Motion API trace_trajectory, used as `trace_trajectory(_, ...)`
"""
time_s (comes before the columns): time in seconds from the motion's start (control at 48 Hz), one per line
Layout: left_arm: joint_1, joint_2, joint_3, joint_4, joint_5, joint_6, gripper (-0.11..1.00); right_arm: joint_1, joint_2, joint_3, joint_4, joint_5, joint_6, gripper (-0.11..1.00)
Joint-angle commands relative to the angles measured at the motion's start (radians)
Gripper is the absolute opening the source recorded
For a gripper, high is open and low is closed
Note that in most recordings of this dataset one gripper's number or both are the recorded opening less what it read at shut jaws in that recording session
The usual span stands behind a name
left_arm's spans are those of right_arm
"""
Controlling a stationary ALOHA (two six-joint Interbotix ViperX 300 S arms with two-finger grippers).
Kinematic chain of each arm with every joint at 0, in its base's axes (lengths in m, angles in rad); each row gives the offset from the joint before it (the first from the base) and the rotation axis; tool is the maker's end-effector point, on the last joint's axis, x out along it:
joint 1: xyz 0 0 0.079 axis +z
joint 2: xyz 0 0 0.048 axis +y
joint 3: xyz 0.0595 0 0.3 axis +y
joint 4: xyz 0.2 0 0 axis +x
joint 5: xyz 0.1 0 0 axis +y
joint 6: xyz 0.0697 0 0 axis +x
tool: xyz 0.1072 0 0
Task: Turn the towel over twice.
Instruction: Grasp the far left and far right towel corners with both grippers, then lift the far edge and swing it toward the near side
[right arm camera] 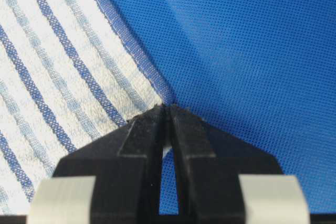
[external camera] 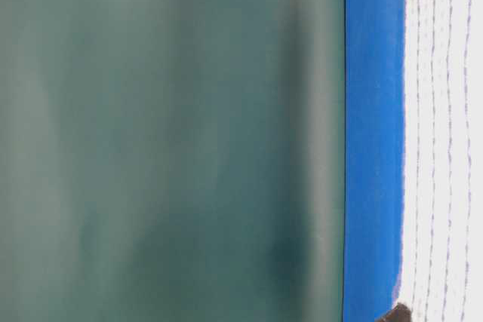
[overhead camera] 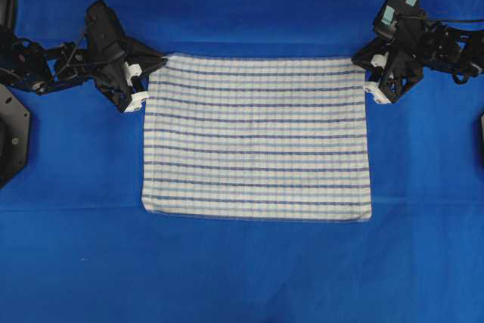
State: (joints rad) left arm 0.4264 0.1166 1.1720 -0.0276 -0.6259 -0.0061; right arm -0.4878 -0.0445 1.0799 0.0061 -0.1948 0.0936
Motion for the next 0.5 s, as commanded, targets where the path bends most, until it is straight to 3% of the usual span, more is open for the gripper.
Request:
trace_trajectory(0.0,-0.009,-0.026,0.006,-0.002,0.028,0.009,0.03,-0.008,-0.034,-0.012,0.003,-0.006,0.000,0.05)
trace_trajectory(0.375,0.058,-0.420,-0.041,0.000,0.287,0.025,0.03,-0.084,-0.311,-0.026,0.000,0.087,-0.006,0.05)
trace_trajectory(0.479,0.087,-0.555,-0.074,0.000,0.364,0.067,0.03,-0.118,-0.405,-0.051,-0.012,0.130,-0.017,0.05)
